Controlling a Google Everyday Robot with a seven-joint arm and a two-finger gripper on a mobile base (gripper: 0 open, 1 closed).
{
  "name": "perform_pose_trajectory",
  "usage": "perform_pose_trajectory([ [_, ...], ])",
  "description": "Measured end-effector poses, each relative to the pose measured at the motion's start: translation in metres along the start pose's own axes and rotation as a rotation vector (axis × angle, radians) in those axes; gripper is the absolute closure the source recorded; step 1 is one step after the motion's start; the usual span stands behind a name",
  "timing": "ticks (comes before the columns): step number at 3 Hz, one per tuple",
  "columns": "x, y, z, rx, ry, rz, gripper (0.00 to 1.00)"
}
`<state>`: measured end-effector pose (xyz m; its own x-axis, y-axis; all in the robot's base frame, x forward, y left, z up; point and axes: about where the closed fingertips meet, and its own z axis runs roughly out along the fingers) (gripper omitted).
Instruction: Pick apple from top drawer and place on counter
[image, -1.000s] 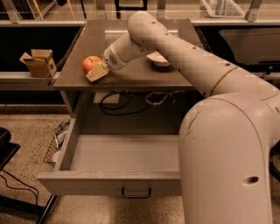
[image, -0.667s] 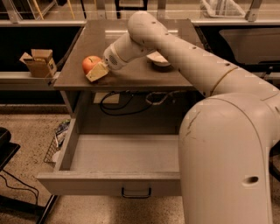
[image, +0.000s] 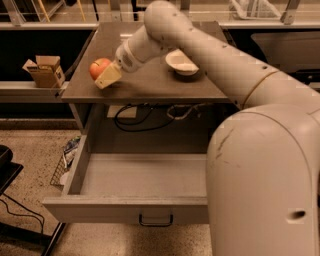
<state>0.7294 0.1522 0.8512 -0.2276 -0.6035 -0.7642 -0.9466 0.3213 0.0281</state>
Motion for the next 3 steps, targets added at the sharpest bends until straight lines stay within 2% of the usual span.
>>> perform_pose_trajectory([
  [1, -0.021, 0.005, -0.026, 0.028, 0.003, -0.03, 0.0],
  [2, -0.024, 0.005, -0.053, 0.074, 0.008, 0.011, 0.0],
  [3, -0.024, 0.005, -0.053, 0.074, 0.008, 0.011, 0.0],
])
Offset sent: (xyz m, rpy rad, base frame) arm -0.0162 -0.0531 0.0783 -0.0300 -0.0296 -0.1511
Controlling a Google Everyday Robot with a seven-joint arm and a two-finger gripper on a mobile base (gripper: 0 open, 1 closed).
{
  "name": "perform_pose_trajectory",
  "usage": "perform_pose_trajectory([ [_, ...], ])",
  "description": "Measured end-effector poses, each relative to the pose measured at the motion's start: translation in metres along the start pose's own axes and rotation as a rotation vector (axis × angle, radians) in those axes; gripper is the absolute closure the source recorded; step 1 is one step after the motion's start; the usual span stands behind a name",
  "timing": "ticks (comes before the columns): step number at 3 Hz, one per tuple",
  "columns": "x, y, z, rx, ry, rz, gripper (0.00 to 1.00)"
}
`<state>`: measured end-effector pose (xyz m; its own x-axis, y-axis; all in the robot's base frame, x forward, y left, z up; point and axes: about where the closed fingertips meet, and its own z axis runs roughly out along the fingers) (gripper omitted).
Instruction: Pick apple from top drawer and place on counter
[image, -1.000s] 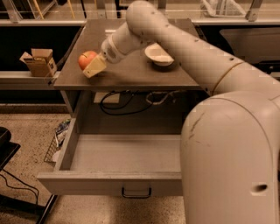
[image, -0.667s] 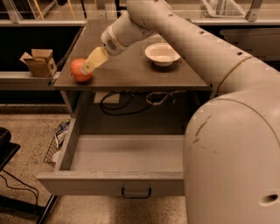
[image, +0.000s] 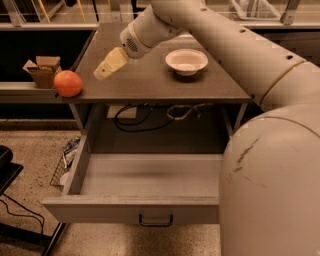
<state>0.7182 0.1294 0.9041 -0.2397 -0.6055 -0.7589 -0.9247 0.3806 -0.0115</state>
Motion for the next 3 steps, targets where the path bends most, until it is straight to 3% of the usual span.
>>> perform_pose_trajectory([
  [2, -0.023, 0.004, -0.097, 0.064, -0.027, -0.032, 0.0],
  [3, -0.018, 0.011, -0.164, 0.165, -0.025, 0.013, 0.0],
])
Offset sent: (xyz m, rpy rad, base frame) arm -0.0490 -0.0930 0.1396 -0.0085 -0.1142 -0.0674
